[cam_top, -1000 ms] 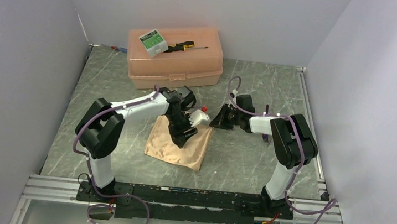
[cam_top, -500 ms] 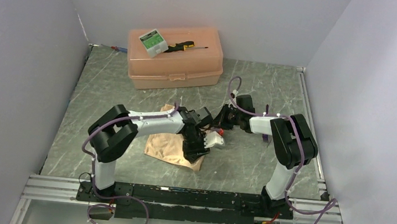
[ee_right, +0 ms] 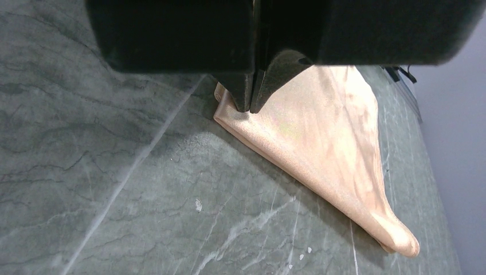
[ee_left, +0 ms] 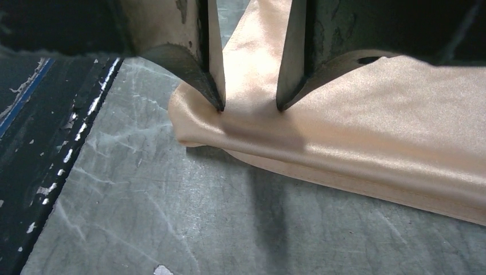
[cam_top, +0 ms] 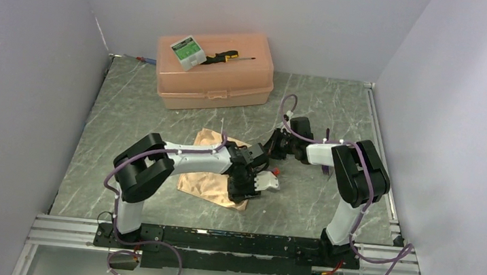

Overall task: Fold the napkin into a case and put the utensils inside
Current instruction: Smooth out the lower triangle-folded napkin at the center of the board, then pick up the lower triangle-folded napkin from the center of the board.

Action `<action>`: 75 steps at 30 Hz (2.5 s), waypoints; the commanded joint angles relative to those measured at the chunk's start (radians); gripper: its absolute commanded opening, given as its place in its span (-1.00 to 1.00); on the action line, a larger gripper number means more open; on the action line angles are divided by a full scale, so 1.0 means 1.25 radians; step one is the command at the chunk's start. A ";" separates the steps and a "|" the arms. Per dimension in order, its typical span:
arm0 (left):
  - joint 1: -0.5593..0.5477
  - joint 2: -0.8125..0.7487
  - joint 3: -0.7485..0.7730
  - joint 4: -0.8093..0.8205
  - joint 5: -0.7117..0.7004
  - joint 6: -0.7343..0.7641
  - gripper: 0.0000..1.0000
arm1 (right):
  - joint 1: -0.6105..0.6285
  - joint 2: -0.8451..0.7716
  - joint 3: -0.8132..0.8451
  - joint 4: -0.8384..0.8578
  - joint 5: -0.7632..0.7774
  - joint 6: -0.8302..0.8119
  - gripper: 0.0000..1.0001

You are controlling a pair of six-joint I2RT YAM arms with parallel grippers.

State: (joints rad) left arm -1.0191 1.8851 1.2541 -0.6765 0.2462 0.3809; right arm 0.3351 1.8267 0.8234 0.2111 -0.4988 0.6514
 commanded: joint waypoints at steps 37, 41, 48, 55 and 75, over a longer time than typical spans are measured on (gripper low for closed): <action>0.448 0.070 0.296 -0.102 0.291 0.041 0.33 | 0.734 -0.522 -0.116 -0.485 0.454 -1.006 0.42; 0.426 0.084 0.282 -0.082 0.264 0.040 0.33 | 0.782 -0.482 -0.152 -0.414 0.510 -1.057 0.40; 0.394 0.112 0.249 -0.046 0.241 0.038 0.32 | 0.794 -0.435 -0.208 -0.236 0.569 -1.137 0.29; 0.356 0.118 0.217 -0.025 0.218 0.030 0.31 | 0.796 -0.392 -0.229 -0.130 0.585 -1.161 0.28; 0.315 0.162 0.199 -0.016 0.156 0.044 0.27 | 0.753 -0.372 -0.228 -0.037 0.574 -1.030 -0.86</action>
State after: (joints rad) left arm -0.6067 2.0701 1.5192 -0.7094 0.4603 0.4244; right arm 1.3155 1.3746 0.5247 0.0612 0.2012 -0.7341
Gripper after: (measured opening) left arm 0.641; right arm 0.133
